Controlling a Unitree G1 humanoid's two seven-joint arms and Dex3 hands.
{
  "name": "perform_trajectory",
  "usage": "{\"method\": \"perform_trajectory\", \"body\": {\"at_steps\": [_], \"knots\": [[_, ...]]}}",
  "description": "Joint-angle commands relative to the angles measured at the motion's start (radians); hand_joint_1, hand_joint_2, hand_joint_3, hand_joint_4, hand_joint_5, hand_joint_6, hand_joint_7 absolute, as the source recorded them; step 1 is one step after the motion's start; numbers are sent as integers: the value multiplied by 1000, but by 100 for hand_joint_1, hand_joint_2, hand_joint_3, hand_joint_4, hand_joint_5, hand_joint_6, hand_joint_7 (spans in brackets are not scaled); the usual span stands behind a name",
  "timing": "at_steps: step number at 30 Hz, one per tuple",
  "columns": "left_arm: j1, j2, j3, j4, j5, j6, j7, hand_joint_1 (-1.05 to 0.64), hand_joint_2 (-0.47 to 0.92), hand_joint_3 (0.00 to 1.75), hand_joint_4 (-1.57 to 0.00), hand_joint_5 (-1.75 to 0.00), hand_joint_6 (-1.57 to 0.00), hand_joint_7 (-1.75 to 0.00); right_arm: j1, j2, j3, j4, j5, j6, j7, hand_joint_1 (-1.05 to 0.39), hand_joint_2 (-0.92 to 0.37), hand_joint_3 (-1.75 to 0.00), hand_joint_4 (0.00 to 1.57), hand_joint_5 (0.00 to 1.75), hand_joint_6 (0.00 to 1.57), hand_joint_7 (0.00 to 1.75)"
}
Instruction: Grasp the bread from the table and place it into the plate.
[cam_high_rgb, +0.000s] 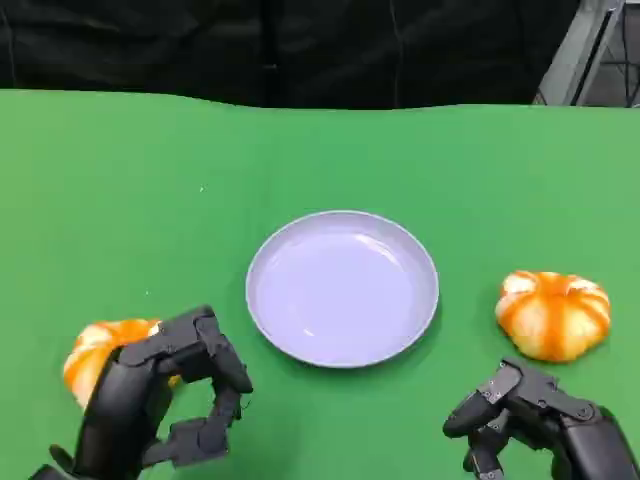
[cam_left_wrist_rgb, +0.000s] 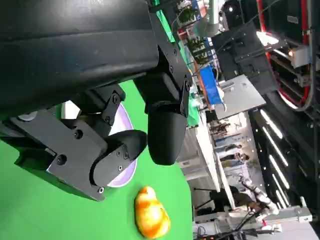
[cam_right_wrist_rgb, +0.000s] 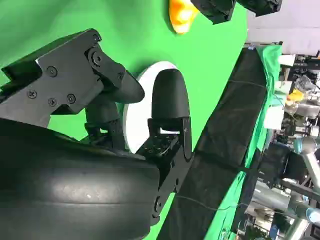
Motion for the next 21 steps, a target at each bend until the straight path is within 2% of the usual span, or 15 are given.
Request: {"method": "perform_trajectory", "body": {"at_steps": [1,19,21], "knots": [[7,9,9,-9,21,-5,15,-10,51,119,-85,-174,-77,-154,-4,-7,-9,-8,10,6,3,-1,-53,-116,61,162,70,132],[1,9,5,4,-12,-15,-4,-9,49,123,-84,-173,-77,-154,-6,-9,-9,-8,6,4,7,-2,-53,-115,61,161,70,131],[0,10,4,2,-32,-3,-15,-8,50,123,-85,-165,-78,-149,-8,-8,-8,-5,5,2,6,-3,-53,-114,61,162,70,131]]}}
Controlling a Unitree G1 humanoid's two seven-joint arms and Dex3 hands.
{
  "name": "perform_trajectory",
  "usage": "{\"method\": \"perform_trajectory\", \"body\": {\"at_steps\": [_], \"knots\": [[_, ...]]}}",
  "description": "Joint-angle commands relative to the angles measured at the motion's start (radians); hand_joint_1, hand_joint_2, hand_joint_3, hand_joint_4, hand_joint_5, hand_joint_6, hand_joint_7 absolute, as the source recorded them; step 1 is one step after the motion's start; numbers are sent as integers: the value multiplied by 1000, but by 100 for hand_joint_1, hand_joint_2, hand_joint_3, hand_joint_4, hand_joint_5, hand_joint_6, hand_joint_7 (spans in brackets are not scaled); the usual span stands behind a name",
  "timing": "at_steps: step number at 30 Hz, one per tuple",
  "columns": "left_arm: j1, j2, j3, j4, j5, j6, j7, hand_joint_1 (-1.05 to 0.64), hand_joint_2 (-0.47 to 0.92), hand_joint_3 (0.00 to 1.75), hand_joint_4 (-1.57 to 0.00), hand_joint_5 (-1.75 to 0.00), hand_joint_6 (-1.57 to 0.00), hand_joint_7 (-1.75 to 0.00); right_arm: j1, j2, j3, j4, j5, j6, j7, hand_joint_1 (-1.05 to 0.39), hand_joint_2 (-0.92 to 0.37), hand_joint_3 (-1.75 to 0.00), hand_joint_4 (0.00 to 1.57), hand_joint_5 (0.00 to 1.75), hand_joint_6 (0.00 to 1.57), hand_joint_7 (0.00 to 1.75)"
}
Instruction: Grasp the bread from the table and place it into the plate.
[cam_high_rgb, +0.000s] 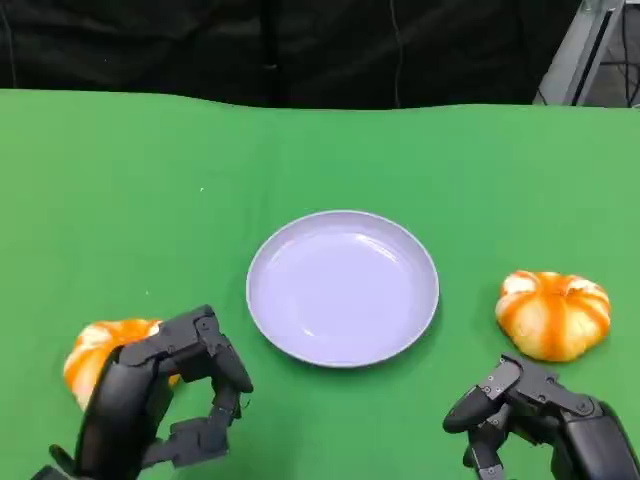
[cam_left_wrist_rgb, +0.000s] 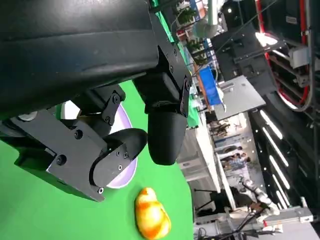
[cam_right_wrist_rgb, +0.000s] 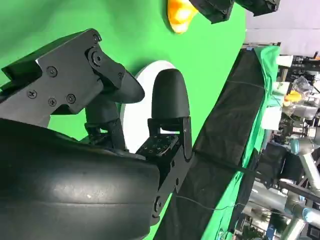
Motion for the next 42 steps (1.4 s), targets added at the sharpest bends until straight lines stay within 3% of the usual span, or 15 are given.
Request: {"method": "perform_trajectory", "body": {"at_steps": [1,2,3,5,9,13,17,20,33,34,35,37,42], "knots": [[1,10,2,-3,-64,19,-34,-7,52,119,-82,-156,-78,-140,3,-7,-3,-4,3,0,-2,-2,-53,-114,61,162,70,131],[1,9,1,-6,-85,32,-45,-8,60,102,-77,-140,-80,-117,3,-6,-2,-4,3,0,-2,-1,-53,-114,61,161,70,131],[-3,8,8,-2,-78,28,-37,-8,64,95,-76,-133,-81,-107,3,-6,-1,-7,2,5,-2,-1,-53,-115,61,161,70,131],[-14,7,21,12,-36,7,-8,-13,78,53,-68,-103,-81,-61,3,-6,-1,-8,-1,8,-2,-2,-53,-115,61,161,70,131],[-20,21,40,5,84,21,57,-19,90,22,-52,-81,-74,-25,0,-7,-3,3,9,-5,1,-2,-52,-115,61,162,70,131],[-21,20,41,3,112,24,76,-20,92,17,-48,-78,-71,-20,-1,-7,-3,5,11,-7,1,-3,-52,-115,61,162,70,131],[-45,134,57,-11,417,107,166,-49,92,14,-12,-46,-37,-3,11,9,20,-2,-2,4,-11,-3,-54,-114,61,163,70,131],[-51,172,45,-27,494,165,184,-56,92,13,-2,-36,-27,-1,11,19,37,-1,-11,3,-22,-3,-54,-113,61,163,70,131],[-49,212,5,-71,551,255,224,-59,92,13,0,-24,-22,-1,10,21,46,-4,-15,9,-29,-2,-54,-112,62,163,70,131],[-61,256,-18,-110,711,347,215,-59,92,13,0,-24,-22,-1,9,26,54,-8,-23,15,-33,-2,-54,-113,62,163,70,131],[-84,293,-54,-151,899,472,166,-63,92,13,-1,-13,-17,0,8,29,60,-9,-25,16,-34,-1,-54,-114,62,162,70,131],[-109,329,-100,-202,1116,626,105,-67,92,12,-2,-8,-15,0,6,32,65,-10,-25,17,-35,0,-53,-115,62,162,70,131],[-184,277,-185,-144,1261,836,16,-68,92,11,-1,-6,-13,0,8,26,62,-17,-28,25,-36,0,-50,-120,63,162,71,130]]}}
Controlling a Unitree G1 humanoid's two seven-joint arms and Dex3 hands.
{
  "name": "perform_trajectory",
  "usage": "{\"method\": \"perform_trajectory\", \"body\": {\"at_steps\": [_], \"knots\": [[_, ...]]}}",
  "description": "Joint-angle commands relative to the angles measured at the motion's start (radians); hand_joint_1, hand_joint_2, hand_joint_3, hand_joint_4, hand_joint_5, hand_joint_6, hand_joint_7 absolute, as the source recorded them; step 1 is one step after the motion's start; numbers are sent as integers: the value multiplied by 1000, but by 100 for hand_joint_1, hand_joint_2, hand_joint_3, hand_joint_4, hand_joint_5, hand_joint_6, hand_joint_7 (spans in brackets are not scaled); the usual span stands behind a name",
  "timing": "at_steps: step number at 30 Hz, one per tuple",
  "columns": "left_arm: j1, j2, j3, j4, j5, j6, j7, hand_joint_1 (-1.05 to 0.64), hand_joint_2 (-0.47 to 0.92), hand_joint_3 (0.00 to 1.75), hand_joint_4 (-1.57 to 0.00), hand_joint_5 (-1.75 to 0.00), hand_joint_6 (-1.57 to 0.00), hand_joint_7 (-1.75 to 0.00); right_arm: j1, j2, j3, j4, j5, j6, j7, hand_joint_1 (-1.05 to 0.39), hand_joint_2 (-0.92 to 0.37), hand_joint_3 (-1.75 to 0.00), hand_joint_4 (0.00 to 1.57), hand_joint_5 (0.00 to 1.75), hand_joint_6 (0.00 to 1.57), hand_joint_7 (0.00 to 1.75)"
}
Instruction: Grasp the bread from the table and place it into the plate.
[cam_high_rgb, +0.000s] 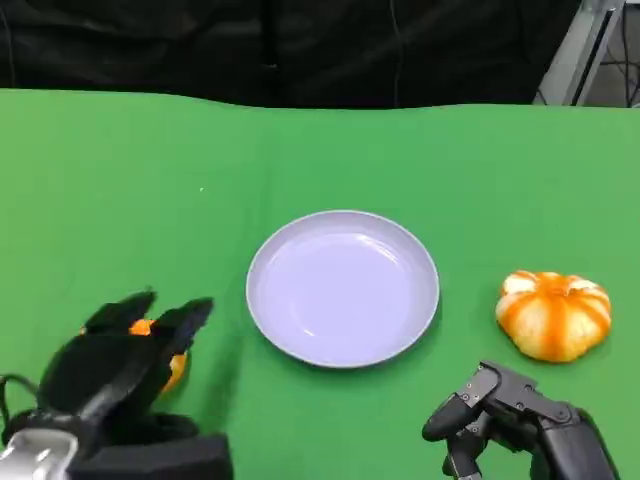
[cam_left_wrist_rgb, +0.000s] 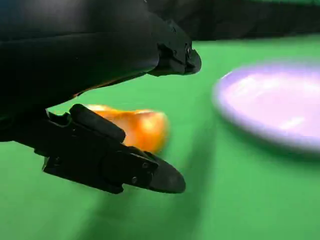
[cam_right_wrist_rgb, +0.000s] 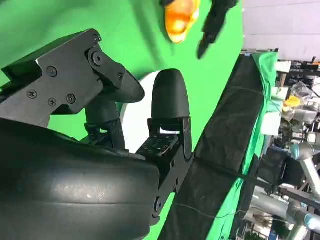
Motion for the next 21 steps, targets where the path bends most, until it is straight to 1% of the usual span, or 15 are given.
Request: {"method": "perform_trajectory", "body": {"at_steps": [1,4,10,14,16,17,18,20,21], "knots": [[-83,-4,-81,32,149,200,-75,-68,92,11,-1,-6,-13,0,2,-1,-4,-22,-4,18,-11,0,-50,-121,63,162,71,130],[-111,-12,-116,78,154,256,-59,-66,92,9,-2,-6,-14,0,1,-4,-5,-20,-2,14,-11,-2,-50,-119,63,161,71,129],[-133,2,-145,134,125,291,-11,-66,92,10,-1,-3,-11,0,4,-5,-7,-27,4,21,-11,-1,-51,-118,64,160,72,129],[-180,-8,-158,251,108,346,-1,-62,92,8,-3,-4,-11,0,1,-8,-8,-27,8,22,-8,-1,-51,-117,63,161,72,129],[-200,-10,-165,307,89,362,4,-59,92,8,-6,-6,-12,-1,1,-8,-9,-27,6,25,-8,-2,-51,-117,63,161,72,130],[-212,-13,-171,344,82,371,12,-59,92,7,-11,-8,-16,-2,1,-8,-9,-29,5,26,-8,-2,-51,-116,63,161,72,130],[-223,-15,-179,378,75,380,18,-58,92,6,-19,-12,-22,-5,0,-9,-10,-30,3,26,-9,-1,-51,-116,63,161,72,130],[-237,-14,-192,413,63,391,28,-57,92,7,-24,-15,-27,-7,0,-11,-10,-31,2,26,-9,-1,-51,-116,63,161,72,130],[-248,-5,-203,431,56,393,7,-57,92,9,-29,-17,-32,-8,-1,-12,-10,-31,1,26,-9,-1,-51,-116,63,161,72,130]]}}
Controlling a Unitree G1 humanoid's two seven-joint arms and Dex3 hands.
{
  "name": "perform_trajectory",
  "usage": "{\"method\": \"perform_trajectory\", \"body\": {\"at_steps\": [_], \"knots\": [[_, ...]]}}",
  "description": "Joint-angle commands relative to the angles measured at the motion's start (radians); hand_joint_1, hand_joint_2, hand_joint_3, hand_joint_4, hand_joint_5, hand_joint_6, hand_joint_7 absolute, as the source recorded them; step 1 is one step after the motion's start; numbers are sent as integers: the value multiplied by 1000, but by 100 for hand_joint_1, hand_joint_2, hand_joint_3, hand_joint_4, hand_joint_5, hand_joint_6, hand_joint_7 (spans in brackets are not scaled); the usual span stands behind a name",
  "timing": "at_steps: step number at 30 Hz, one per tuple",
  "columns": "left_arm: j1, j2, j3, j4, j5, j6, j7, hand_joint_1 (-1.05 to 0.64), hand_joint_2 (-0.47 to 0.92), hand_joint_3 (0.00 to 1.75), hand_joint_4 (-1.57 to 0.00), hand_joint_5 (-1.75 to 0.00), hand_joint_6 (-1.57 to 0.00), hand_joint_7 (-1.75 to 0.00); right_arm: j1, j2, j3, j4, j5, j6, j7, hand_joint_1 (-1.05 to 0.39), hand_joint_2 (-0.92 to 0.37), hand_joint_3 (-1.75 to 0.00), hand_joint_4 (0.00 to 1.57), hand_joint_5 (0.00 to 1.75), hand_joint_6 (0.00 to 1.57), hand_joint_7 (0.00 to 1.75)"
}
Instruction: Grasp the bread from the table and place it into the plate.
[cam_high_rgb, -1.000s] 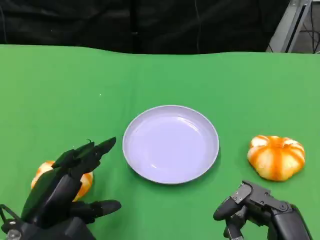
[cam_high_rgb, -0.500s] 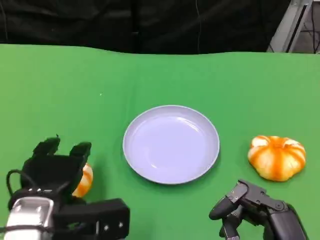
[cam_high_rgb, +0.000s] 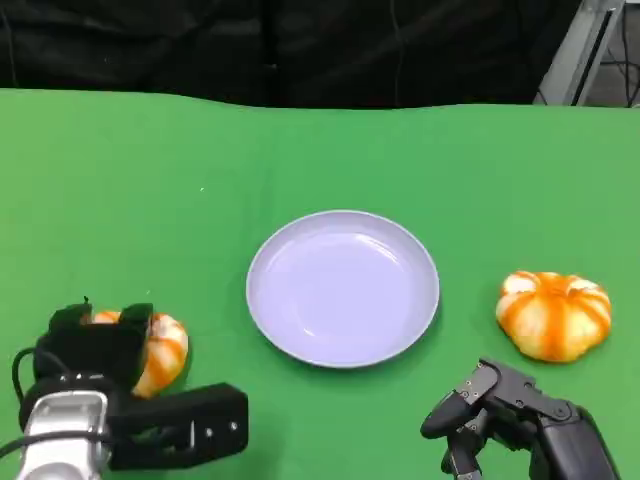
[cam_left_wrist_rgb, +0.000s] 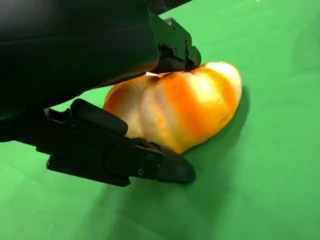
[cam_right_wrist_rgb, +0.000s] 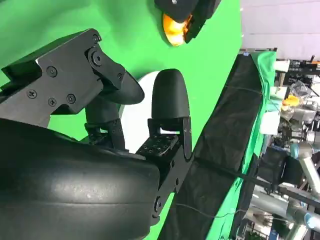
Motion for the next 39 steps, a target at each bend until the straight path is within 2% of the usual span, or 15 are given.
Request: {"method": "perform_trajectory", "body": {"at_steps": [1,3,5,6,7,8,9,10,12,15,16,18,27,32,39], "knots": [[-27,23,-29,98,-42,34,-29,-56,92,16,-38,-21,-40,-10,0,-7,-10,-15,2,11,-2,-2,-51,-116,63,161,71,129],[-34,30,-25,110,-81,29,-32,-50,92,21,-58,-29,-58,-11,-1,-6,-9,-17,2,18,-3,-2,-52,-116,63,161,72,129],[-28,32,-24,109,-103,12,39,-42,92,15,-70,-121,-82,-8,-1,-6,-8,-17,0,20,-4,-2,-52,-115,63,161,72,129],[-27,35,-28,109,-110,6,63,-39,92,13,-72,-152,-89,-9,-2,-6,-7,-17,-1,20,-4,-2,-52,-115,63,161,72,129],[-15,41,-15,99,-144,-50,122,-38,92,13,-75,-163,-96,-12,-3,-5,-7,-14,0,14,-6,-1,-52,-115,63,161,72,129],[-4,46,0,92,-181,-109,181,-37,92,14,-79,-169,-91,-48,-3,-4,-6,-11,1,9,-8,-1,-52,-115,63,161,72,129],[12,49,19,79,-226,-182,246,-34,92,17,-83,-172,-74,-115,-4,-4,-6,-9,1,5,-8,-1,-52,-116,63,160,72,129],[24,55,32,70,-261,-245,299,-31,92,21,-85,-173,-70,-144,-5,-5,-6,-7,2,2,-8,-1,-52,-116,63,160,72,128],[36,62,43,62,-302,-312,351,-30,92,30,-85,-174,-67,-168,-7,-7,-8,-8,2,5,-6,-2,-52,-116,63,160,72,128],[40,73,44,68,-326,-379,420,-30,92,35,-84,-175,-67,-174,-7,-7,-7,-9,3,8,-6,-2,-52,-116,63,160,72,128],[42,77,46,68,-332,-413,458,-26,81,54,-83,-175,-65,-174,-7,-7,-6,-9,3,8,-7,-2,-52,-116,63,160,72,128],[44,82,47,73,-338,-454,503,-24,70,73,-83,-175,-64,-175,-8,-7,-6,-9,3,9,-7,-2,-52,-116,63,160,72,128],[67,62,82,-22,-392,-469,509,-24,68,85,-80,-175,-59,-175,-10,-6,-4,-15,-4,18,-9,-1,-52,-116,63,160,72,127],[39,38,46,-38,-348,-676,731,-17,48,114,-89,-175,-67,-171,-8,-10,-7,-9,-1,12,-8,-2,-52,-116,64,161,72,128],[16,33,38,1,-324,-736,781,-15,43,118,-90,-175,-65,-175,-10,-7,-5,-10,-4,18,-10,-3,-51,-116,64,160,73,127]]}}
